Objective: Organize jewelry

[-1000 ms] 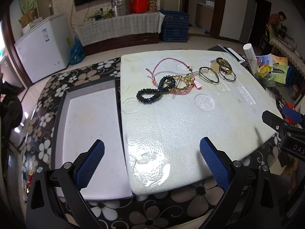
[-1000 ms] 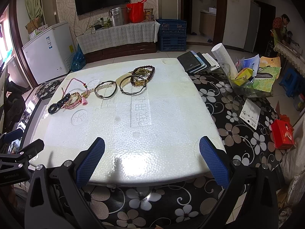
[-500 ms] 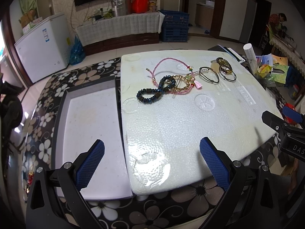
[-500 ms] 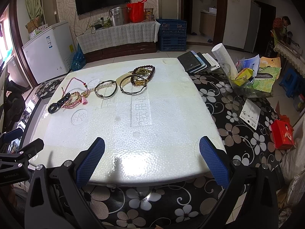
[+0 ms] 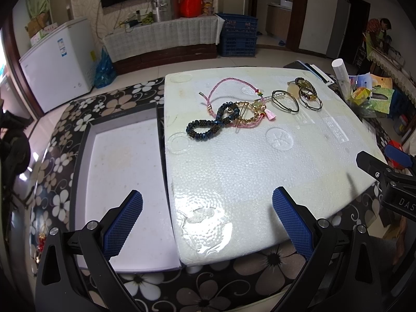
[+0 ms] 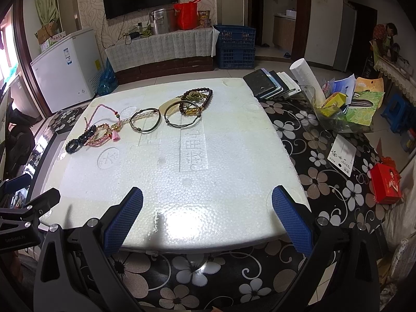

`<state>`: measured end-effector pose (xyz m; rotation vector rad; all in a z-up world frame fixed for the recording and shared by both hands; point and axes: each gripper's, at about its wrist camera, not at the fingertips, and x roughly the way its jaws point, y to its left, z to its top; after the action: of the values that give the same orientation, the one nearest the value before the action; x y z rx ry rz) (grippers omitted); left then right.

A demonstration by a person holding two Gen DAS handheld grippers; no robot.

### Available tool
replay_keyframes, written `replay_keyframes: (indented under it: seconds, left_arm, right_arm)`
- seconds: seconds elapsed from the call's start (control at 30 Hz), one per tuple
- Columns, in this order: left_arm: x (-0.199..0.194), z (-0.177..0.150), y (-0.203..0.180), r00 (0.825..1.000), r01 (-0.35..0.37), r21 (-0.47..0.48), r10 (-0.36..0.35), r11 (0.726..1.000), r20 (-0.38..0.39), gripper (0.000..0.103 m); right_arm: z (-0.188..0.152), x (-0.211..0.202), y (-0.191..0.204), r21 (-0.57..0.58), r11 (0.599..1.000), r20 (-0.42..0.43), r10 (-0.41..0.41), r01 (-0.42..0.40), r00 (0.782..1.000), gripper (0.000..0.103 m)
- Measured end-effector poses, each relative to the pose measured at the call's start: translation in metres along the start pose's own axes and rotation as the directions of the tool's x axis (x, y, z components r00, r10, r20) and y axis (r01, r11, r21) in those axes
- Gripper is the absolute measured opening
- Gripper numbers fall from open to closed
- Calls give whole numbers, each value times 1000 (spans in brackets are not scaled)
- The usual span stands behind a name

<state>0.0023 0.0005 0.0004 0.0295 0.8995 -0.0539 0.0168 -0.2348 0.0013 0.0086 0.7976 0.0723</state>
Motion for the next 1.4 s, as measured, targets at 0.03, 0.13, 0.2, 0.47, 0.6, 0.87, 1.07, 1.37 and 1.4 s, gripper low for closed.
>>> replay_keyframes:
  seconds: [0.03,0.13,0.2,0.47,0.6,0.87,1.07,1.37,1.4]
  left_arm:
    - [-2,1,3,1000,10,0,-10,1000,4,101]
    - [-8,11,14,998,11,-6,-10,1000,55,101]
    - [-8,20,22,997,-4,-8,5,1000,78,101]
    - [22,49,40,996,75,13,-76,997,43,101]
    - [30,62,43,994,89,24,-91,996,60,99]
    - [32,69,40,980,187,101,-193,977,47,95]
    - [29,58,44,976,210,177,-217,962,22,88]
    - [42,48,34,967,251,257,-256,933,-14,65]
    - [42,48,33,966,252,263,-258,931,-13,65]
  right_arm:
    - [0,0,0,3,1000,3,1,-1,1000,98]
    - [7,2,1,8,1000,22,6,-6,1000,98]
    - [14,4,3,-8,1000,36,8,-7,999,98]
    - [32,22,5,-45,996,16,80,-79,997,98]
    - [43,36,9,-64,992,3,113,-113,994,98]
    - [73,39,32,-143,957,50,261,-251,964,85]
    - [93,53,62,-213,914,-1,354,-346,935,66]
    - [101,81,114,-294,858,-122,402,-420,907,41]
    - [102,84,115,-286,860,-134,401,-423,906,36]
